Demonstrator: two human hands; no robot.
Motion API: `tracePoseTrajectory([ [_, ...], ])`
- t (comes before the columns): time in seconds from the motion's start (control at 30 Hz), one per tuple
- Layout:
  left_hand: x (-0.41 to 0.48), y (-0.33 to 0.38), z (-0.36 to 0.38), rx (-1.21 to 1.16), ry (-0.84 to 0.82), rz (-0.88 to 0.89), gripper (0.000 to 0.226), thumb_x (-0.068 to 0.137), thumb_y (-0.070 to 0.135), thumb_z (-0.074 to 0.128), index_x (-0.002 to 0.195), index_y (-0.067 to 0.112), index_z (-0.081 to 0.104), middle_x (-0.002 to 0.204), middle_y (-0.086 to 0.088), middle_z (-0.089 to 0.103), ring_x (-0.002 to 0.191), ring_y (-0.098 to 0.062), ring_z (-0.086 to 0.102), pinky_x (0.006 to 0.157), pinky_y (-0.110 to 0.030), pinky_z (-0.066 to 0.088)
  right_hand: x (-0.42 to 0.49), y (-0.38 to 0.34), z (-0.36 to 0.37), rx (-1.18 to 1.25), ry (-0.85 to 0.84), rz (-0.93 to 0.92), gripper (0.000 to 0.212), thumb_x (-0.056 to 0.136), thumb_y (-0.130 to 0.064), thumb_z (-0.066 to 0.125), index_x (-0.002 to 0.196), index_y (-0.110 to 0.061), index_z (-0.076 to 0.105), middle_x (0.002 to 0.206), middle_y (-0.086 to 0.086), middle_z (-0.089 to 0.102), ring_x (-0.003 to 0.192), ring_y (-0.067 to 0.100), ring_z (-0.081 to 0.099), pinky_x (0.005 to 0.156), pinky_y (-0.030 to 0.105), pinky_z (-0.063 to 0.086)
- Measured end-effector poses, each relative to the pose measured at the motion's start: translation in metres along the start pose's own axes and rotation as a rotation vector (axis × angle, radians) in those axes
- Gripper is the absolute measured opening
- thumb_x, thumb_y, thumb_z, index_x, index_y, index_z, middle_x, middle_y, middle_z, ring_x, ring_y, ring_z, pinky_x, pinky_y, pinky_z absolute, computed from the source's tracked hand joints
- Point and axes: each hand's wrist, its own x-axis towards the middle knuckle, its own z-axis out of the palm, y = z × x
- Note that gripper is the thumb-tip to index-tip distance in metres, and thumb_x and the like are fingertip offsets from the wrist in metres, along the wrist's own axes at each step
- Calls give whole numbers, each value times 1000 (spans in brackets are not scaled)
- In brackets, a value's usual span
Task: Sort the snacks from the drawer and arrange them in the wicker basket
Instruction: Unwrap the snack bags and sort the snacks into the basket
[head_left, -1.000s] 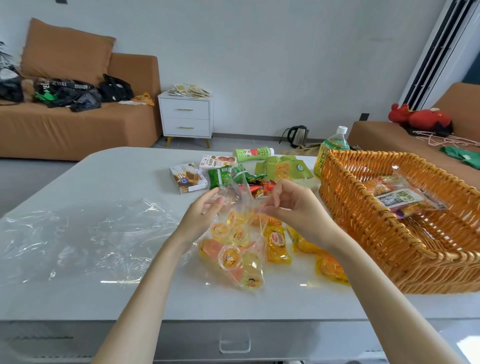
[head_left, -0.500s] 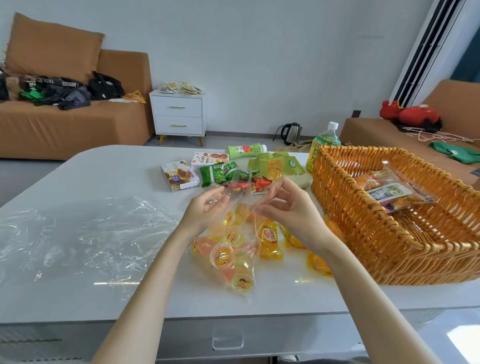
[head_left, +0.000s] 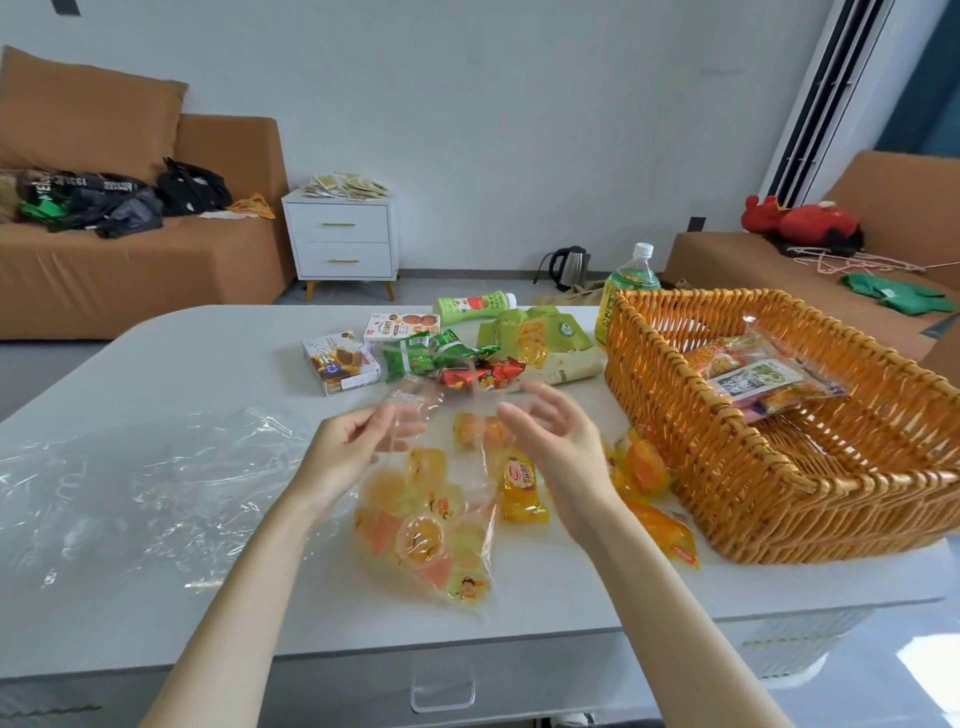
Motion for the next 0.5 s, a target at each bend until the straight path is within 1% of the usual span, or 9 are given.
tracePoseTrajectory([
  [0.03, -6, 0, -4, -26, 26, -6, 28, 99, 30, 43, 110, 22, 68, 99, 6, 74, 89, -8, 69, 74, -22, 47, -4, 2, 4, 9, -78, 57, 44, 75, -41, 75, 115, -28, 63, 107, -3, 70, 98, 9, 67, 85, 25, 53],
  [0.07, -13, 0, -8, -55, 58, -14, 28, 99, 28, 44, 109, 20, 68, 98, 4, 75, 89, -11, 70, 75, -23, 51, -8, 3, 8, 7, -145, 86, 35, 82, -39, 70, 114, -27, 65, 110, -2, 71, 100, 11, 68, 87, 26, 53],
  [0.13, -26, 0, -16, -84, 110, -29, 26, 98, 25, 45, 108, 17, 68, 97, 1, 75, 85, -13, 71, 76, -24, 56, -14, 2, 19, -33, -195, 35, 19, 94, -28, 60, 109, -22, 69, 104, -1, 73, 94, 15, 70, 86, 26, 54],
  [0.2, -37, 3, -23, -104, 135, -29, 26, 98, 25, 45, 107, 15, 68, 97, 0, 75, 83, -15, 71, 76, -27, 57, -18, 0, 28, -68, -176, -94, 20, 100, -17, 50, 109, -18, 68, 101, 3, 73, 86, 17, 72, 80, 27, 55],
  [0.27, -46, 8, -31, -112, 133, -16, 26, 98, 27, 46, 107, 17, 68, 97, 1, 75, 84, -17, 72, 73, -24, 57, -19, -3, 32, -63, -146, -177, 24, 101, -7, 43, 108, -13, 65, 95, 8, 73, 80, 19, 71, 75, 27, 54],
  [0.37, -55, 12, -40, -133, 139, -21, 26, 97, 29, 47, 107, 19, 69, 96, 2, 75, 83, -17, 72, 68, -20, 57, -18, -9, 30, 21, -126, -156, 24, 99, 1, 37, 111, -7, 57, 90, 10, 71, 76, 18, 68, 72, 25, 54],
  [0.43, -57, 10, -42, -141, 164, -43, 25, 98, 28, 48, 108, 19, 69, 97, 0, 75, 83, -19, 72, 69, -24, 57, -15, -8, 30, 60, -162, -86, 18, 98, -6, 45, 113, -11, 52, 100, 8, 71, 81, 17, 67, 80, 28, 54],
  [0.47, -58, 10, -43, -136, 172, -56, 25, 97, 28, 49, 107, 18, 69, 97, 0, 75, 84, -20, 72, 70, -26, 57, -14, -6, 31, 51, -199, -43, 17, 98, -16, 52, 115, -14, 51, 105, 7, 70, 85, 18, 68, 84, 30, 53],
  [0.5, -58, 8, -44, -125, 174, -68, 25, 97, 28, 49, 106, 18, 70, 97, 0, 75, 85, -21, 72, 70, -27, 58, -13, -2, 32, 0, -217, -13, 25, 93, -26, 60, 115, -17, 51, 106, 6, 71, 87, 18, 69, 86, 31, 54],
])
